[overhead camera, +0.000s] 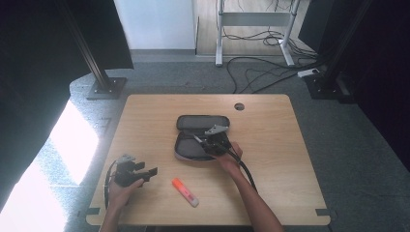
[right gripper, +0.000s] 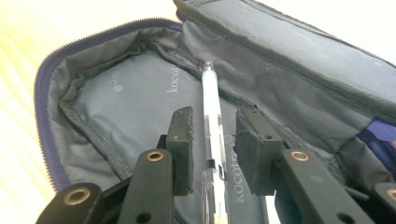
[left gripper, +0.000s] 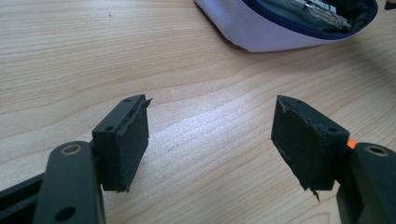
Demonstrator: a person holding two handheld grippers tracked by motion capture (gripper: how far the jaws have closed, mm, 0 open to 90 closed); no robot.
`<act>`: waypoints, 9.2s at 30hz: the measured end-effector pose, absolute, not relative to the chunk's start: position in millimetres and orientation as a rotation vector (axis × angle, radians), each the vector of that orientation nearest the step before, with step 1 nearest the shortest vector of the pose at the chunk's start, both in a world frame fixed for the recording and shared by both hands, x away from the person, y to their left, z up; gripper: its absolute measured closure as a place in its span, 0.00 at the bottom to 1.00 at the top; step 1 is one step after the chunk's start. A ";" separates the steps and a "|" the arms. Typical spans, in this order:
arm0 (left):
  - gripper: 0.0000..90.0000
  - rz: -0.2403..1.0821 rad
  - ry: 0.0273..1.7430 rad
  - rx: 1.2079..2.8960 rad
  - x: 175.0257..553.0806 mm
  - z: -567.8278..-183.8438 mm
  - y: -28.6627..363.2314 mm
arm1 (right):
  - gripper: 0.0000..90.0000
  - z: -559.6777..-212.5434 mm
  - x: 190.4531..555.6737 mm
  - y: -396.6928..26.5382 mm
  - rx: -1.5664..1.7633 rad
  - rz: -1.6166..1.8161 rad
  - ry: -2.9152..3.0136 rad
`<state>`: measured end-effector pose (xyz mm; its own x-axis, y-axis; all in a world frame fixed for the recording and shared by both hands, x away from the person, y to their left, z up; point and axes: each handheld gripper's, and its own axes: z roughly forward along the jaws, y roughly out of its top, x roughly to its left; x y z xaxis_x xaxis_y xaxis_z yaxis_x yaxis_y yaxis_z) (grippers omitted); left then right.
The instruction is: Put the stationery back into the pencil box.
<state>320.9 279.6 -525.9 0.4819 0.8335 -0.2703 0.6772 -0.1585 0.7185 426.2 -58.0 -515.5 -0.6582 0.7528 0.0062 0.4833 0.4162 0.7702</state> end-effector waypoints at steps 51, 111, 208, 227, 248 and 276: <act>0.31 0.236 1.252 1.919 320.3 -527.7 274.1 | 0.53 -512.5 348.8 -102.6 1.119 1.393 2.232; 0.31 0.242 1.236 1.923 319.2 -526.0 271.6 | 0.51 -533.3 277.5 -40.7 0.980 1.424 2.445; 0.31 0.241 1.243 1.916 319.5 -526.1 273.0 | 0.73 -495.5 287.8 -52.6 0.892 1.356 2.352; 0.31 0.240 1.240 1.918 319.3 -525.7 272.7 | 0.73 -475.2 324.8 -66.2 0.937 1.354 2.326; 0.31 0.239 1.236 1.924 319.4 -525.7 272.1 | 0.73 -468.2 352.5 -63.1 0.954 1.321 2.325; 0.31 0.237 1.232 1.916 318.7 -524.9 271.4 | 0.73 -466.4 380.4 -59.1 0.994 1.295 2.304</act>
